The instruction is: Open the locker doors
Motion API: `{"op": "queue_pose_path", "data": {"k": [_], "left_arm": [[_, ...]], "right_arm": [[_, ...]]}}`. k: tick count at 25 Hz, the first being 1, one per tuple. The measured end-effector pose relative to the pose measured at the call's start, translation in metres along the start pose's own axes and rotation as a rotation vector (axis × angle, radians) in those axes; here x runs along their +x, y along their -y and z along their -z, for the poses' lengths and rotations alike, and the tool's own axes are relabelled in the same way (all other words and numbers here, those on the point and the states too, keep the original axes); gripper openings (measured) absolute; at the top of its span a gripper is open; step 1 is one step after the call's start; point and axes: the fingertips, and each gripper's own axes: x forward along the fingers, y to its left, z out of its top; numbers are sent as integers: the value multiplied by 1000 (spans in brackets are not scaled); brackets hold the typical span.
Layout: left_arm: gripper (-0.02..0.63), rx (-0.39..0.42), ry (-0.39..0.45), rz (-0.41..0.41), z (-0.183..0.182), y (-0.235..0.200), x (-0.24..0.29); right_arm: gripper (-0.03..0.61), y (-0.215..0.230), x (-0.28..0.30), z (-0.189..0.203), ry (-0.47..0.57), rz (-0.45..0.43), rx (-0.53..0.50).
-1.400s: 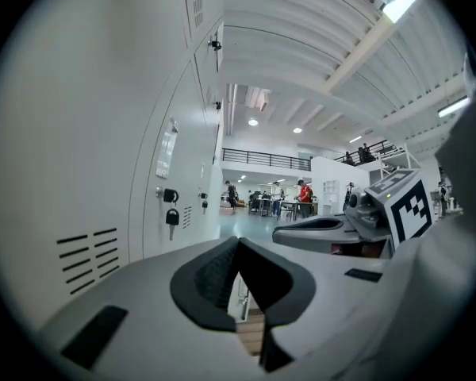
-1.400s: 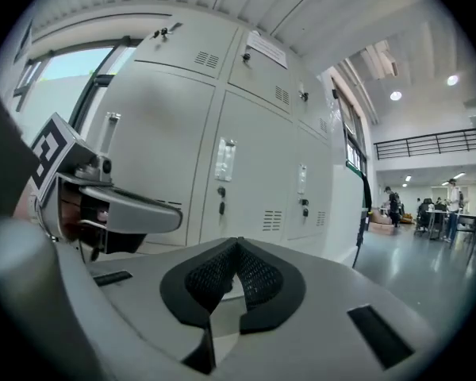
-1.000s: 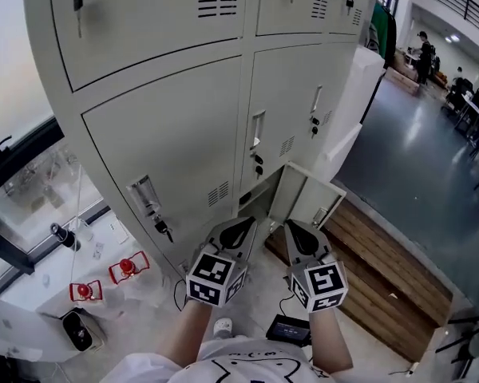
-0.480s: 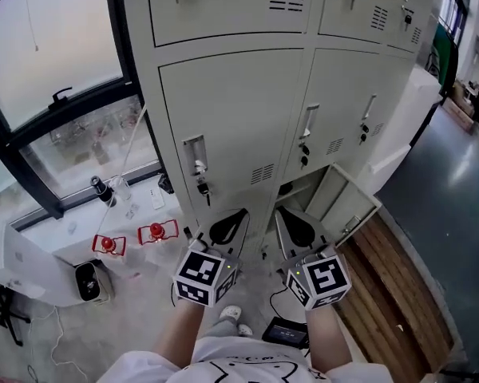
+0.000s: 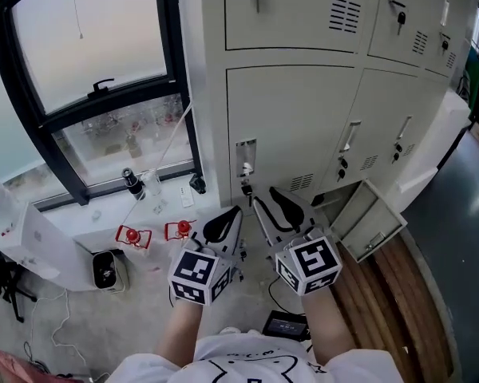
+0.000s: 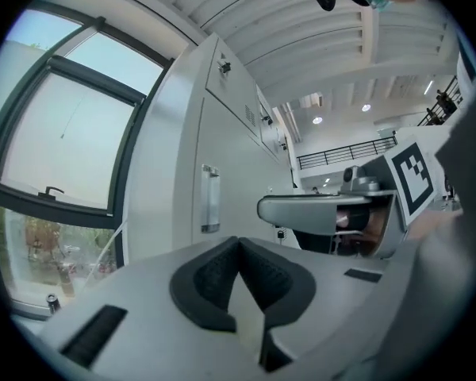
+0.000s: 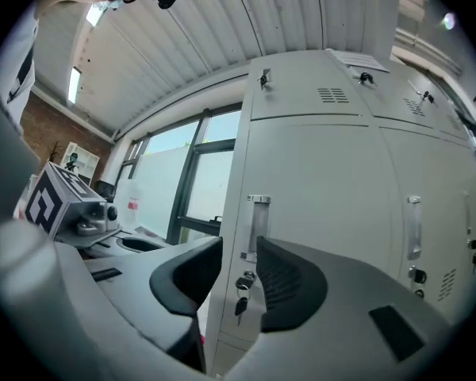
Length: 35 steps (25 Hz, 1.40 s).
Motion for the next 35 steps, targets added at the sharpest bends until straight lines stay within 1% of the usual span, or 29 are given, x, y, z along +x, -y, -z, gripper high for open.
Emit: {"op": "queue_pose_path", "data": {"k": [2, 4, 7, 12, 13, 14, 18, 25, 28, 29, 32, 35], "left_arm": [[20, -10, 5, -25, -1, -15, -8], [20, -18, 7, -44, -1, -27, -12], [20, -16, 16, -54, -6, -39, -15], [20, 0, 25, -44, -11, -49, -18], [20, -3, 26, -43, -12, -51, -17], [20, -6, 28, -42, -12, -53, -17], [20, -23, 36, -46, -12, -60, -20], [20, -19, 33, -42, -11, -63, -25], [20, -19, 30, -32, -11, -61, -25], [20, -19, 29, -26, -11, -60, -25], [20, -17, 24, -2, -9, -53, -20], [20, -13, 19, 36, -8, -40, -12]], "right_arm": [[143, -7, 18, 0, -12, -19, -13], [164, -10, 36, -2, -16, -21, -20], [169, -9, 59, -7, -19, 5, -29], [173, -5, 88, -5, -51, 49, -9], [188, -4, 91, -4, -59, 54, -5], [201, -4, 94, -3, -66, 54, -1], [222, -8, 99, -1, -74, 43, 17], [222, -11, 87, -6, -58, 44, 73], [222, -12, 74, -9, -49, 57, 96], [213, -11, 69, -10, -52, 69, 96], [139, -6, 55, -12, -89, 121, 67], [132, -3, 39, -13, -125, 150, 47]]}}
